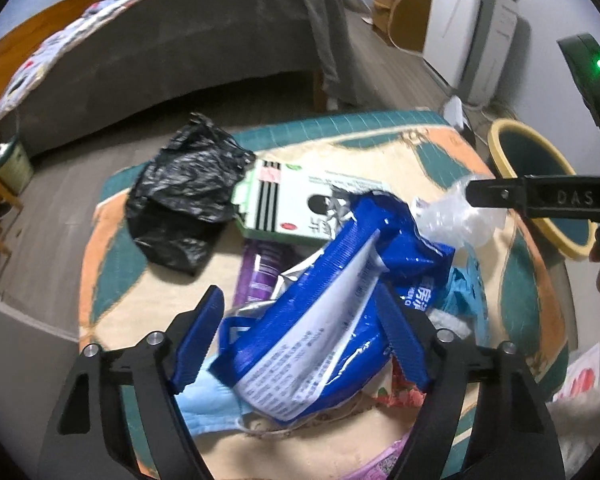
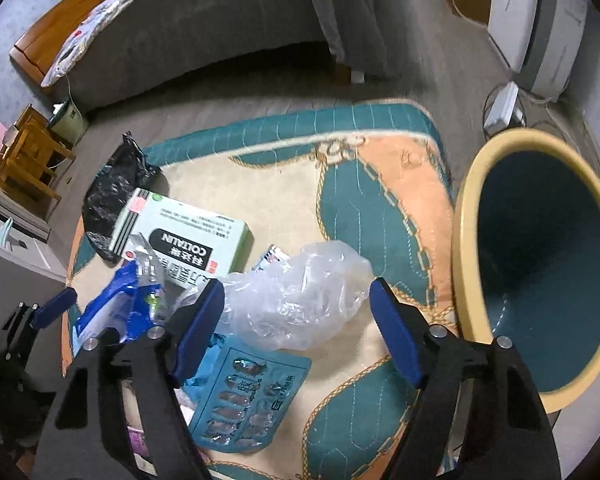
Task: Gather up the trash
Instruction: 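Grasp the blue wrapper with the left tool while the right tool grasps the clear plastic bag, then carry both items over the yellow-rimmed bin and open both tools to drop them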
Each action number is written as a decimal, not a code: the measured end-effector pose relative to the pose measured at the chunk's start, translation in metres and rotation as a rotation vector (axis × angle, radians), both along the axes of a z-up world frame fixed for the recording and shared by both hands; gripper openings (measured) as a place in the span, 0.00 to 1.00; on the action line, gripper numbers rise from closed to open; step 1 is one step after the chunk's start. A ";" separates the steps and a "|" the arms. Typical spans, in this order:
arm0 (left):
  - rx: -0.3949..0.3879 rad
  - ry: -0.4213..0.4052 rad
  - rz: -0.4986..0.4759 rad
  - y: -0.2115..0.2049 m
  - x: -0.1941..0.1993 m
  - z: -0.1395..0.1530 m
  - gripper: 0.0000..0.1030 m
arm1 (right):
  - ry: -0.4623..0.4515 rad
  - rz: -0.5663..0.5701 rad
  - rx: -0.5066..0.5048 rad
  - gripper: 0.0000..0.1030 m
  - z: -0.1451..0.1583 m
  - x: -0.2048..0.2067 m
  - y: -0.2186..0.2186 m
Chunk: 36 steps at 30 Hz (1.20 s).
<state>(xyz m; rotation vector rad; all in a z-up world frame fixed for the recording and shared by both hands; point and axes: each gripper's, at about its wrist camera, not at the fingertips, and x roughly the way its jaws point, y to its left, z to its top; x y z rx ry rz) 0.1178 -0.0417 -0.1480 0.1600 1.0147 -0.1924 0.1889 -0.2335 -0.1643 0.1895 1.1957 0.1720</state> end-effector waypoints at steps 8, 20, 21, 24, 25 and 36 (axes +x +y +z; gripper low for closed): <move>0.082 0.000 -0.064 -0.011 0.001 -0.003 0.52 | 0.064 0.007 0.097 0.35 -0.013 0.002 0.001; 0.067 -0.062 -0.088 -0.013 -0.008 0.019 0.29 | -0.039 -0.009 0.069 0.14 0.027 -0.006 -0.007; 0.061 -0.078 -0.080 -0.013 -0.007 0.025 0.29 | -0.056 -0.010 0.061 0.14 0.034 -0.008 -0.008; 0.029 -0.123 -0.062 -0.015 -0.007 0.043 0.29 | -0.098 -0.014 0.056 0.14 0.051 -0.010 -0.013; 0.019 -0.134 -0.061 -0.016 -0.007 0.047 0.29 | -0.114 -0.019 0.053 0.14 0.058 -0.011 -0.017; -0.082 -0.260 -0.077 -0.051 -0.006 0.107 0.29 | -0.252 -0.090 0.021 0.14 0.119 -0.019 -0.080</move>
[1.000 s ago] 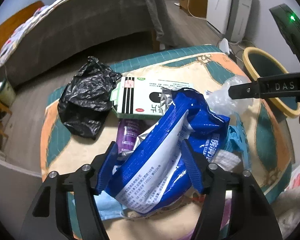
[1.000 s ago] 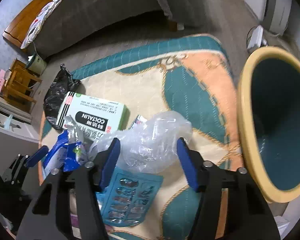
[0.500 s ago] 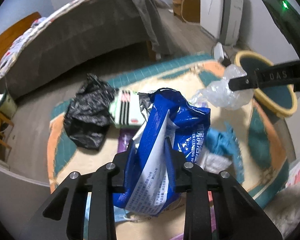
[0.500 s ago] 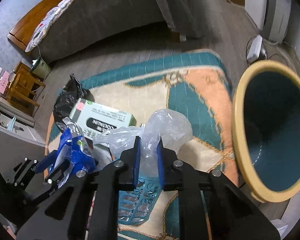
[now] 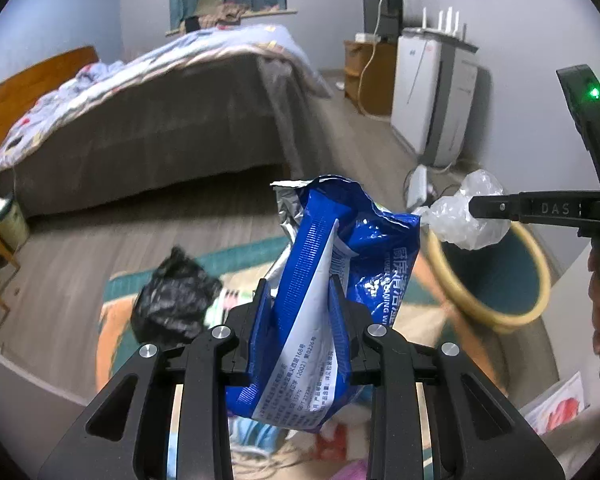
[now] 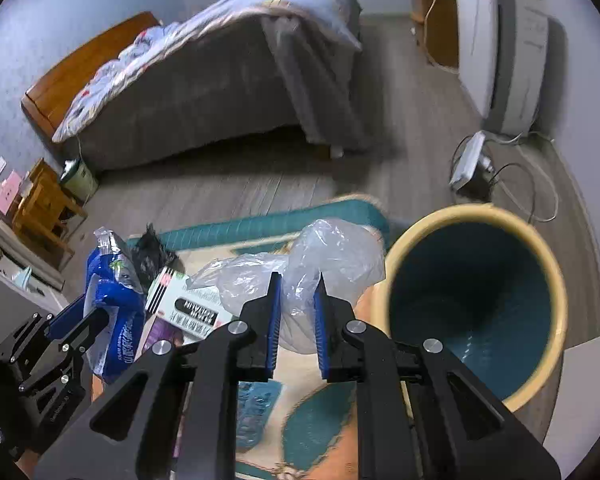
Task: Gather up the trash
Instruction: 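Carry both items over the yellow-rimmed bin and open both tools to drop them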
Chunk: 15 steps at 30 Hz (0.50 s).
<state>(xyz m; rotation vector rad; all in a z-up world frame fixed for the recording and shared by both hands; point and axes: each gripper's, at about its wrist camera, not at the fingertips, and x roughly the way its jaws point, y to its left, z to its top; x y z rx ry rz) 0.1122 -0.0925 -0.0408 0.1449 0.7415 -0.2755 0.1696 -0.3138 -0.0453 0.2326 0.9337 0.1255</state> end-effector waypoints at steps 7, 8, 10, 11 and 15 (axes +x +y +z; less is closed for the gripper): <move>-0.033 -0.010 -0.048 -0.034 0.005 0.009 0.29 | -0.068 -0.018 -0.058 0.14 0.028 -0.011 -0.039; -0.033 -0.009 -0.054 -0.039 0.007 0.010 0.29 | -0.073 -0.015 -0.081 0.14 0.032 -0.012 -0.044; -0.039 -0.001 -0.071 -0.051 0.010 0.012 0.29 | -0.079 -0.022 -0.114 0.14 0.038 -0.015 -0.054; -0.046 0.005 -0.087 -0.059 0.013 0.016 0.29 | -0.081 -0.029 -0.126 0.14 0.041 -0.017 -0.061; -0.046 -0.003 -0.167 -0.083 0.018 0.038 0.29 | -0.106 -0.065 -0.196 0.14 0.055 -0.026 -0.087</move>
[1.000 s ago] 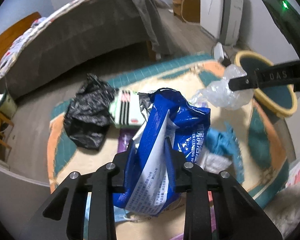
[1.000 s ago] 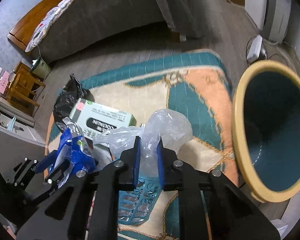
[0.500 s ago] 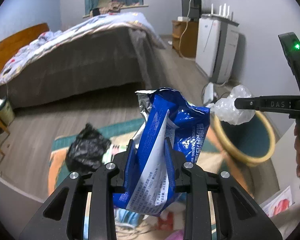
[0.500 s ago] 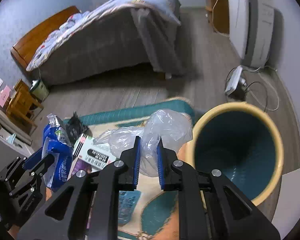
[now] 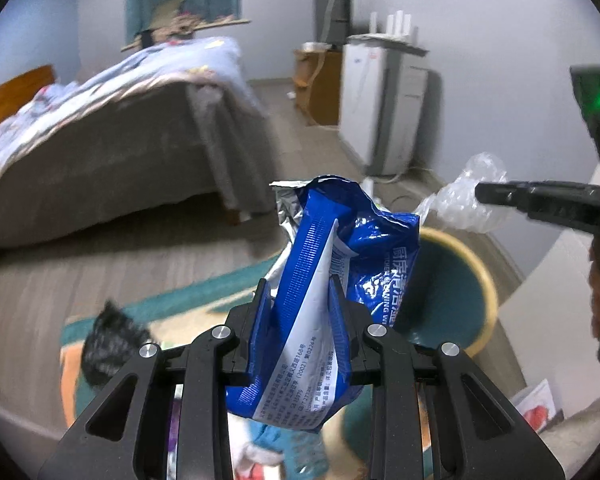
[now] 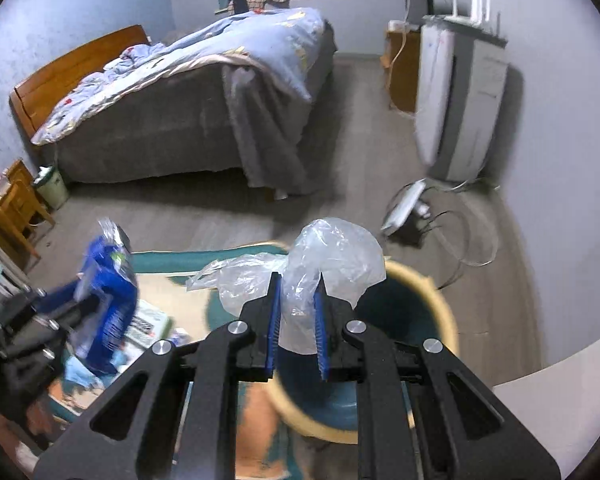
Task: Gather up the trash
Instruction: 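Carry both items over the yellow-rimmed bin and open both tools to drop them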
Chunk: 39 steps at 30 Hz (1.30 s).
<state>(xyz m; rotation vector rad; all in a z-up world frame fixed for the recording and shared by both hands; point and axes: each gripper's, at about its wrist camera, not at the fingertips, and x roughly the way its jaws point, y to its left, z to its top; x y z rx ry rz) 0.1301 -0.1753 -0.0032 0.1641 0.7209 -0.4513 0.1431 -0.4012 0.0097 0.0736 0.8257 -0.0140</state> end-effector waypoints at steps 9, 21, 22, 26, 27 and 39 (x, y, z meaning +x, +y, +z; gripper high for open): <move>-0.015 -0.052 -0.095 -0.041 0.025 0.009 0.29 | 0.026 -0.115 0.001 0.14 -0.021 -0.007 -0.058; -0.056 0.059 -0.173 -0.100 0.043 -0.043 0.29 | 0.125 -0.202 0.039 0.14 -0.081 0.014 -0.091; -0.056 0.066 -0.180 -0.105 0.043 -0.046 0.29 | 0.136 -0.204 0.038 0.14 -0.085 0.014 -0.093; -0.010 0.087 -0.223 -0.133 0.039 -0.066 0.29 | 0.178 -0.216 0.040 0.14 -0.101 0.015 -0.100; 0.002 0.091 -0.233 -0.138 0.038 -0.071 0.29 | 0.184 -0.221 0.048 0.14 -0.103 0.015 -0.102; 0.032 0.119 -0.238 -0.150 0.038 -0.093 0.42 | 0.205 -0.232 0.082 0.31 -0.108 0.014 -0.106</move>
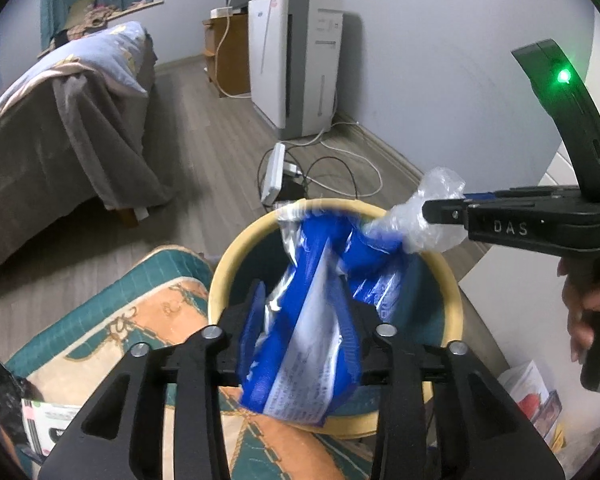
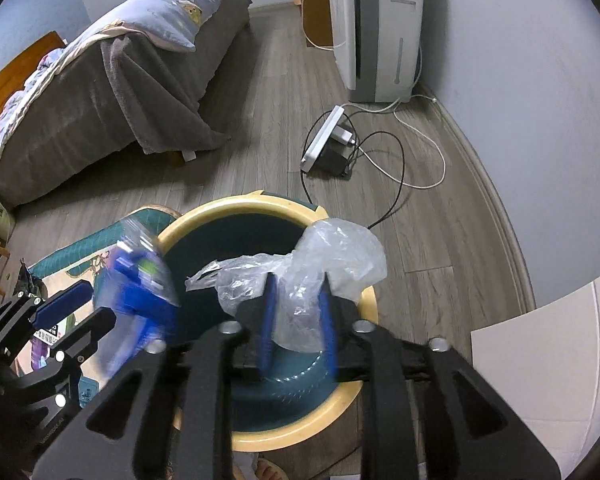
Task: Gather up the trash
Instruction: 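Carry both items over the yellow-rimmed bin and open both tools to drop them, then move both tools back over the cushion of trash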
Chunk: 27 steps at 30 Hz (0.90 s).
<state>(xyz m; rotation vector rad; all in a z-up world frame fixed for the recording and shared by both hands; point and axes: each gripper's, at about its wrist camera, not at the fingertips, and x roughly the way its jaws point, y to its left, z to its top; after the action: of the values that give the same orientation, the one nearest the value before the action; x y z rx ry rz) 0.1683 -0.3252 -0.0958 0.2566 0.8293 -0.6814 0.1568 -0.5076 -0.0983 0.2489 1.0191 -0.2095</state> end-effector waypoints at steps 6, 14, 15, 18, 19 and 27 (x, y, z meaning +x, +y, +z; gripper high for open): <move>-0.003 -0.014 0.026 0.010 -0.003 0.004 0.54 | -0.016 -0.023 -0.004 0.57 0.011 -0.005 0.003; -0.042 -0.038 0.120 0.073 -0.020 0.029 0.80 | -0.030 -0.083 -0.020 0.94 0.044 -0.029 0.042; -0.054 -0.039 0.143 0.083 -0.020 0.033 0.84 | -0.021 -0.080 -0.033 0.94 0.048 -0.031 0.054; -0.102 -0.048 0.245 0.125 -0.023 0.046 0.87 | -0.016 -0.058 -0.108 0.94 0.056 -0.037 0.088; -0.110 -0.048 0.266 0.135 -0.024 0.047 0.88 | -0.017 -0.044 -0.141 0.94 0.059 -0.039 0.103; -0.045 -0.081 0.440 0.220 -0.039 0.059 0.89 | -0.089 0.106 -0.250 0.94 0.070 -0.050 0.202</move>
<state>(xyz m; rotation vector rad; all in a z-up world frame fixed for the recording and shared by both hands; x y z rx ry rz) 0.1289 -0.1052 -0.0367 0.0556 0.7588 -0.2747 0.1068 -0.3060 -0.0281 -0.0227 0.9051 -0.2251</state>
